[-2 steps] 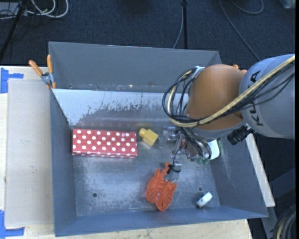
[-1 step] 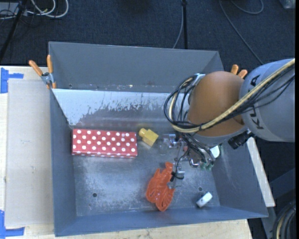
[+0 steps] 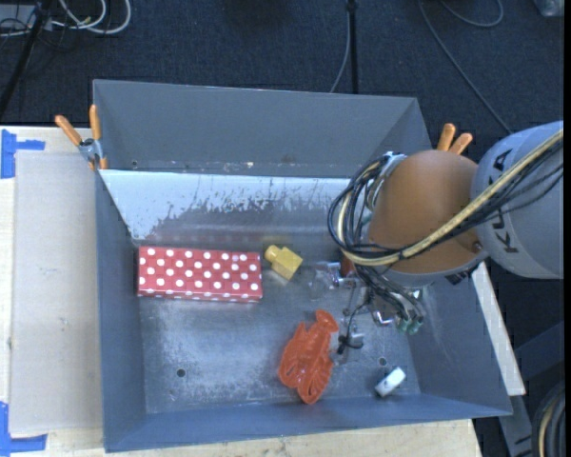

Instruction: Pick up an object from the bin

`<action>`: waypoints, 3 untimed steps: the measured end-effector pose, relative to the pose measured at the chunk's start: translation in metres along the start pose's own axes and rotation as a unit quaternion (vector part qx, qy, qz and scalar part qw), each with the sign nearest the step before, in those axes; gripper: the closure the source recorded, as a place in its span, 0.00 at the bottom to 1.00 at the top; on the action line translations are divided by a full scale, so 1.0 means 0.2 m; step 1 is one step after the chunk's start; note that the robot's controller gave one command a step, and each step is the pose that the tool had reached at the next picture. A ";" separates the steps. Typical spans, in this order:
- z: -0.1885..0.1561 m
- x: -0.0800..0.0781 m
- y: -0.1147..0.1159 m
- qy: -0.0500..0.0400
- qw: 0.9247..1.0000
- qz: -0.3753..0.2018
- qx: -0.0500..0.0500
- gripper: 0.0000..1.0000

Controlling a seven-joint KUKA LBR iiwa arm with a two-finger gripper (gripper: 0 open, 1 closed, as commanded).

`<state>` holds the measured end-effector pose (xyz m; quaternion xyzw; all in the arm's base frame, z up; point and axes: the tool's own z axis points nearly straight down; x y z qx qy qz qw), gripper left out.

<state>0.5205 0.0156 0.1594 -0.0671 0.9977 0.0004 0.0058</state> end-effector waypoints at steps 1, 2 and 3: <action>0.22 0.03 0.01 0.014 0.994 -0.106 -0.003 0.00; 0.44 0.03 0.03 -0.001 0.962 -0.274 -0.001 1.00; 0.44 0.03 0.03 -0.001 0.962 -0.274 -0.001 1.00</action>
Offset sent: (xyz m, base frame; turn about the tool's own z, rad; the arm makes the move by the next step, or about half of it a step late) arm -0.0066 0.0052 -0.0894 -0.5588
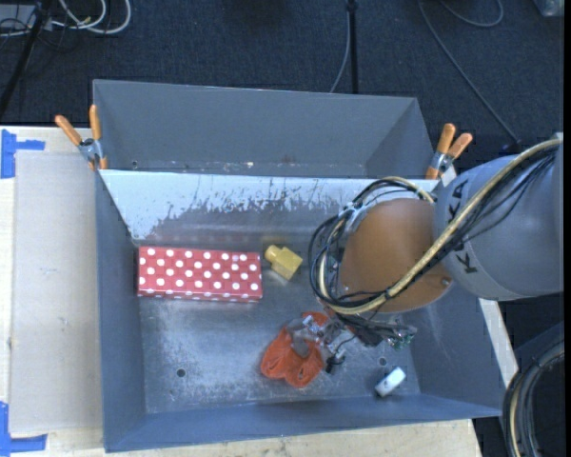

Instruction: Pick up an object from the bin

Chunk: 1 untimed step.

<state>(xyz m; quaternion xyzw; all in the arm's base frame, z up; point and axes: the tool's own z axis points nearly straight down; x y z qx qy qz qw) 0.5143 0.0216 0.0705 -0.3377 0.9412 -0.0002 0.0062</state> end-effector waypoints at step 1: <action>-0.81 0.12 0.00 -0.001 0.999 0.036 0.001 1.00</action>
Offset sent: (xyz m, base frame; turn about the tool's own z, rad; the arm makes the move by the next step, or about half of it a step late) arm 0.0000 0.0000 0.0000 0.0000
